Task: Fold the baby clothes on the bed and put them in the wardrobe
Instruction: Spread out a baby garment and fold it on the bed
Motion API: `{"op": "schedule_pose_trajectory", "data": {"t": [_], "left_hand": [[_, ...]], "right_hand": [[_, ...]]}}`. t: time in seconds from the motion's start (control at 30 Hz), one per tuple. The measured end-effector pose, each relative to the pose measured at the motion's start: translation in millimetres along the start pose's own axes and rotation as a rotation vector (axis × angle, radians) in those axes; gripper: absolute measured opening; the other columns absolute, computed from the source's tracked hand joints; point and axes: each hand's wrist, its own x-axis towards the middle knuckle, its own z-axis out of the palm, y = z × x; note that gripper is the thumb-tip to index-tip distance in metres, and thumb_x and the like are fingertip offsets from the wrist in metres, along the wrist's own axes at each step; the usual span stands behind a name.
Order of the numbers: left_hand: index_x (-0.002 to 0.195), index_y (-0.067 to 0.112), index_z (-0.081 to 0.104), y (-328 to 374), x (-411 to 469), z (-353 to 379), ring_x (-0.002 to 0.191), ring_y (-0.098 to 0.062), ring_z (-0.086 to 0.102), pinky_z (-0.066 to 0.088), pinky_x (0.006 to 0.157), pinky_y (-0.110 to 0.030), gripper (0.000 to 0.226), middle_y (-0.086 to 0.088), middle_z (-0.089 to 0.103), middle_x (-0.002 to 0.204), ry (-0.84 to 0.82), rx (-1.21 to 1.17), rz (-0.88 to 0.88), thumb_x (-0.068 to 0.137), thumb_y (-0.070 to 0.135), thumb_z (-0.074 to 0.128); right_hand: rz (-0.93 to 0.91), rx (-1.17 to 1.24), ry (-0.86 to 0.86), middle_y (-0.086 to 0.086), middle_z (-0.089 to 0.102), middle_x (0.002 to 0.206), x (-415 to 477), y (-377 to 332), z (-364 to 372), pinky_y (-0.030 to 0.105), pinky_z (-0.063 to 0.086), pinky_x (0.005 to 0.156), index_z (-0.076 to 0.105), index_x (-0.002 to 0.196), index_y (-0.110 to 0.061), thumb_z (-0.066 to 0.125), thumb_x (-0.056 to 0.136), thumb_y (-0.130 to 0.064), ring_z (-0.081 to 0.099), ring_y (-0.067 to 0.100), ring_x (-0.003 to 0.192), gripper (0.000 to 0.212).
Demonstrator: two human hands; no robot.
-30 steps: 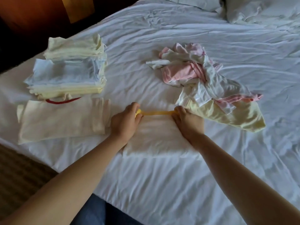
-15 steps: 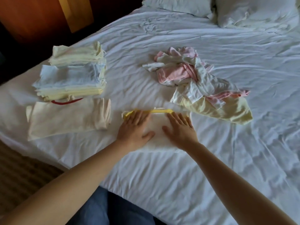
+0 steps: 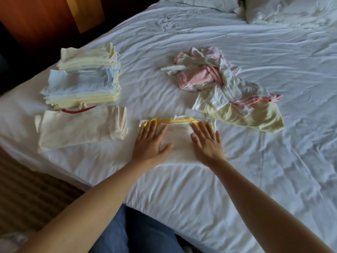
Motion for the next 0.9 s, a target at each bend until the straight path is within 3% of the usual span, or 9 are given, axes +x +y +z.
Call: {"op": "schedule_pose_trajectory", "data": {"t": [0.1, 0.2, 0.3, 0.4, 0.5, 0.57, 0.63, 0.77, 0.9], "left_hand": [[0.146, 0.025, 0.044, -0.1, -2.6, -1.4, 0.147, -0.039, 0.017, 0.016, 0.119, -0.047, 0.068, -0.019, 0.015, 0.160, 0.103, -0.147, -0.094, 0.088, 0.056, 0.028], [0.145, 0.036, 0.044, 7.6, -8.3, -8.5, 0.142, -0.041, 0.022, 0.022, 0.114, -0.046, 0.055, -0.017, 0.010, 0.162, 0.083, -0.147, -0.390, 0.092, 0.048, 0.034], [0.144, 0.038, 0.044, 11.6, -5.7, -20.6, 0.131, -0.037, 0.035, 0.031, 0.106, -0.043, 0.049, -0.015, 0.033, 0.150, 0.010, -0.111, -0.495, 0.095, 0.043, 0.041], [0.143, 0.038, 0.045, 6.3, 3.8, -27.2, 0.121, -0.037, 0.047, 0.040, 0.098, -0.041, 0.048, -0.016, 0.049, 0.133, -0.015, -0.237, -0.515, 0.095, 0.033, 0.046], [0.137, 0.029, 0.056, 2.1, 6.4, -32.3, 0.114, -0.034, 0.058, 0.048, 0.092, -0.038, 0.041, -0.013, 0.063, 0.125, -0.031, -0.479, -0.480, 0.097, 0.024, 0.049], [0.129, 0.022, 0.064, 2.6, 4.6, -36.5, 0.114, -0.029, 0.060, 0.048, 0.091, -0.034, 0.034, -0.010, 0.066, 0.124, -0.011, -0.570, -0.439, 0.097, 0.019, 0.052], [0.126, 0.018, 0.066, 2.6, 4.0, -39.5, 0.113, -0.028, 0.062, 0.049, 0.091, -0.033, 0.033, -0.010, 0.068, 0.122, 0.044, -0.608, -0.408, 0.096, 0.014, 0.053], [0.128, 0.024, 0.064, -3.6, 2.0, -53.5, 0.096, -0.033, 0.064, 0.050, 0.083, -0.036, 0.038, -0.017, 0.066, 0.104, 0.179, -0.654, -0.385, 0.094, 0.013, 0.051], [0.131, 0.022, 0.062, -25.8, -5.9, -87.6, 0.096, -0.029, 0.059, 0.045, 0.083, -0.032, 0.040, -0.018, 0.058, 0.105, 0.325, -0.655, -0.389, 0.095, 0.010, 0.050]], "right_hand": [[0.112, 0.091, -0.011, -0.005, -0.006, 0.164, -1.0, -2.7, -9.3, 0.039, -0.003, 0.121, 0.019, 0.149, -0.050, 0.013, 0.096, -0.062, -0.012, 0.014, 0.149, 0.054], [0.326, 0.155, 0.038, 0.001, 0.005, 0.163, -7.9, -3.1, -16.2, 0.043, 0.011, 0.118, 0.029, 0.146, -0.050, 0.029, 0.099, -0.055, -0.002, 0.020, 0.149, 0.048], [0.380, 0.141, 0.048, 0.005, 0.031, 0.149, -13.0, -9.4, -24.1, 0.041, 0.019, 0.114, 0.036, 0.143, -0.047, 0.036, 0.096, -0.052, 0.018, 0.025, 0.141, 0.047], [0.420, 0.162, -0.010, 0.007, 0.045, 0.134, -3.4, -13.2, -35.1, 0.039, 0.026, 0.108, 0.046, 0.138, -0.045, 0.044, 0.093, -0.043, 0.033, 0.029, 0.130, 0.045], [0.372, 0.261, -0.067, 0.009, 0.061, 0.123, 4.2, -17.2, -47.3, 0.036, 0.040, 0.101, 0.060, 0.126, -0.042, 0.049, 0.085, -0.028, 0.051, 0.028, 0.116, 0.044], [0.349, 0.382, -0.086, 0.005, 0.068, 0.115, 1.8, -20.2, -57.2, 0.032, 0.049, 0.088, 0.068, 0.118, -0.035, 0.054, 0.081, -0.014, 0.062, 0.023, 0.101, 0.045], [0.313, 0.413, -0.046, 0.003, 0.070, 0.113, -2.8, -22.6, -66.8, 0.025, 0.047, 0.075, 0.069, 0.118, -0.028, 0.055, 0.080, -0.006, 0.062, 0.018, 0.090, 0.046], [0.200, 0.421, 0.097, 0.006, 0.068, 0.112, -4.2, -38.0, -83.4, 0.011, 0.034, 0.066, 0.067, 0.123, -0.018, 0.055, 0.082, -0.001, 0.055, 0.010, 0.089, 0.046], [0.083, 0.473, 0.181, 0.009, 0.069, 0.114, 3.0, -72.1, -86.8, 0.016, 0.041, 0.078, 0.067, 0.122, -0.013, 0.054, 0.081, 0.002, 0.062, 0.018, 0.100, 0.045]]}}
